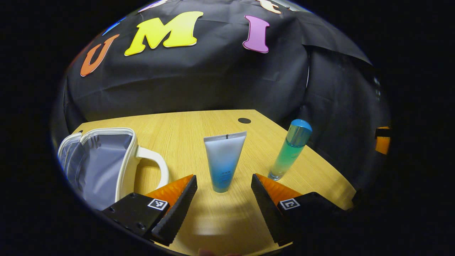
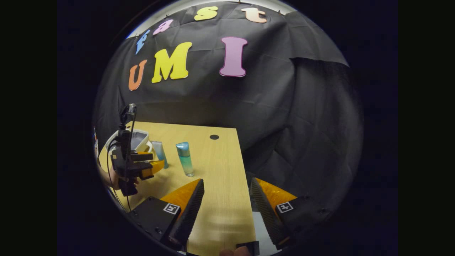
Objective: First open the suitcase, pack the skin care products into it, and then close the suitcase.
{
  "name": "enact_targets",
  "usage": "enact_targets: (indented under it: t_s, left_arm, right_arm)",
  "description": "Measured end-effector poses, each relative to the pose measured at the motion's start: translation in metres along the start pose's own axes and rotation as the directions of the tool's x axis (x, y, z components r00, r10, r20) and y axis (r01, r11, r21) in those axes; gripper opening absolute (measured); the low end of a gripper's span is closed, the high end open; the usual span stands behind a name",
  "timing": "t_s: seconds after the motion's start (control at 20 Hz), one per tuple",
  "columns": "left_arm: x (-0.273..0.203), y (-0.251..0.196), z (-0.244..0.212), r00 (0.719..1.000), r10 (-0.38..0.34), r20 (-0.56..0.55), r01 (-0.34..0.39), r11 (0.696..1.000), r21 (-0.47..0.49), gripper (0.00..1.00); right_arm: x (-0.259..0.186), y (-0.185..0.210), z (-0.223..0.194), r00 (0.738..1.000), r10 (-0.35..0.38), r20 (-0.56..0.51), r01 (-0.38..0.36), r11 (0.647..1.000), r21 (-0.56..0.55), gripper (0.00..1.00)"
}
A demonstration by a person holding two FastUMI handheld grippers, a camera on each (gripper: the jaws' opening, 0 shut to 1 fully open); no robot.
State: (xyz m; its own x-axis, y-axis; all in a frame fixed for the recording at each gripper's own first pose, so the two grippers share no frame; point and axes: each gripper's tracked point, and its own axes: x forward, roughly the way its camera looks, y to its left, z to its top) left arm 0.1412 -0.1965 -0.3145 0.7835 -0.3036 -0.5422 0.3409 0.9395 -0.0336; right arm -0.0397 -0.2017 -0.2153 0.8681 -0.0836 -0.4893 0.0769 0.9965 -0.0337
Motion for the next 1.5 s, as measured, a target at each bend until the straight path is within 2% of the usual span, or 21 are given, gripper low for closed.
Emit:
enact_targets:
  t_s: [0.25, 0.45, 0.5, 0.6, 0.65, 0.7, 0.9, 0.95, 1.0, 1.05, 1.3, 1.5]
  left_arm:
    - [0.028, 0.000, -0.005, 1.000, 0.001, -0.016, -0.001, 1.000, -0.007, 0.95]
    - [0.041, 0.002, -0.007, 0.999, 0.003, -0.036, -0.003, 1.000, 0.007, 0.70]
    - [0.042, 0.004, -0.008, 0.999, 0.008, -0.042, -0.007, 1.000, 0.013, 0.59]
    - [0.044, 0.003, -0.007, 0.999, 0.000, -0.042, 0.001, 1.000, 0.018, 0.48]
    - [0.044, 0.003, -0.007, 0.999, -0.007, -0.045, 0.008, 1.000, 0.017, 0.54]
    - [0.043, 0.001, -0.008, 0.999, -0.017, -0.047, 0.017, 1.000, 0.008, 0.45]
    - [0.036, 0.000, -0.001, 0.999, -0.029, -0.037, 0.029, 1.000, -0.004, 0.43]
    - [0.030, -0.001, 0.002, 0.999, -0.029, -0.035, 0.029, 1.000, -0.009, 0.51]
    - [0.022, -0.002, 0.007, 0.999, -0.031, -0.028, 0.031, 0.999, -0.018, 0.50]
    - [0.013, -0.001, 0.012, 0.999, -0.028, -0.022, 0.027, 0.999, -0.030, 0.42]
    - [-0.045, 0.009, 0.029, 1.000, 0.029, 0.001, -0.029, 0.998, -0.057, 0.42]
    - [-0.097, 0.020, 0.034, 0.996, 0.085, -0.003, -0.085, 0.988, -0.130, 0.42]
  right_arm:
    - [0.006, 0.001, -0.004, 1.000, 0.014, -0.026, -0.015, 1.000, -0.018, 0.79]
    - [0.015, -0.004, -0.005, 0.999, 0.018, -0.036, -0.018, 1.000, -0.005, 0.80]
    - [0.018, -0.003, -0.004, 0.999, 0.019, -0.035, -0.019, 1.000, -0.002, 0.80]
    - [0.020, -0.001, -0.003, 0.999, 0.026, -0.032, -0.026, 1.000, -0.002, 0.80]
    - [0.022, 0.000, -0.002, 0.999, 0.029, -0.030, -0.030, 1.000, -0.003, 0.79]
    - [0.023, 0.002, -0.002, 0.999, 0.035, -0.028, -0.035, 0.999, -0.004, 0.79]
    - [0.032, 0.014, 0.001, 0.998, 0.066, -0.015, -0.066, 0.998, -0.015, 0.80]
    - [0.035, 0.019, 0.002, 0.997, 0.079, -0.012, -0.080, 0.997, -0.020, 0.80]
    - [0.037, 0.024, 0.001, 0.995, 0.095, -0.008, -0.096, 0.995, -0.025, 0.80]
    - [0.041, 0.031, 0.002, 0.994, 0.112, -0.006, -0.112, 0.993, -0.025, 0.80]
    - [0.077, 0.081, -0.003, 0.971, 0.239, -0.001, -0.239, 0.971, -0.006, 0.80]
    - [0.129, 0.118, -0.007, 0.955, 0.298, -0.005, -0.298, 0.954, -0.022, 0.79]
